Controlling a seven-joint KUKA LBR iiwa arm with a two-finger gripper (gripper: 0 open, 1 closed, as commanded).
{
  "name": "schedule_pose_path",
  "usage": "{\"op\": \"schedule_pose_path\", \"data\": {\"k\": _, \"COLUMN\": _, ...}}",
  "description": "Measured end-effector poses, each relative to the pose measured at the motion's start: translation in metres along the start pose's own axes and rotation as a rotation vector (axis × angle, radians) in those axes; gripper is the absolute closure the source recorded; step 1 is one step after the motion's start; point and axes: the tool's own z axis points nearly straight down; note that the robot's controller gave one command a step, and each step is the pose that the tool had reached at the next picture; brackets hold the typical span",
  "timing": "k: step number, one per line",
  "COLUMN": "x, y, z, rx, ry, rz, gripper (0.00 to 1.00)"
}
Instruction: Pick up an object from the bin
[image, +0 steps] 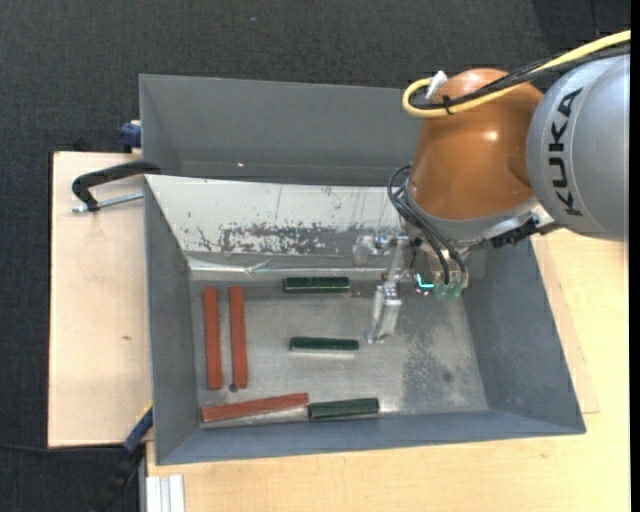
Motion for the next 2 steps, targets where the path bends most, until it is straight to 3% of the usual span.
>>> {"op": "schedule_pose_path", "data": {"k": 1, "x": -0.001, "y": 0.0, "z": -0.004, "rx": -0.001, "ry": -0.008, "rz": 0.001, "gripper": 0.0}}
{"op": "schedule_pose_path", "data": {"k": 2, "x": -0.005, "y": 0.018, "z": 0.059, "rx": -0.001, "ry": -0.012, "rz": 0.069, "gripper": 0.0}}
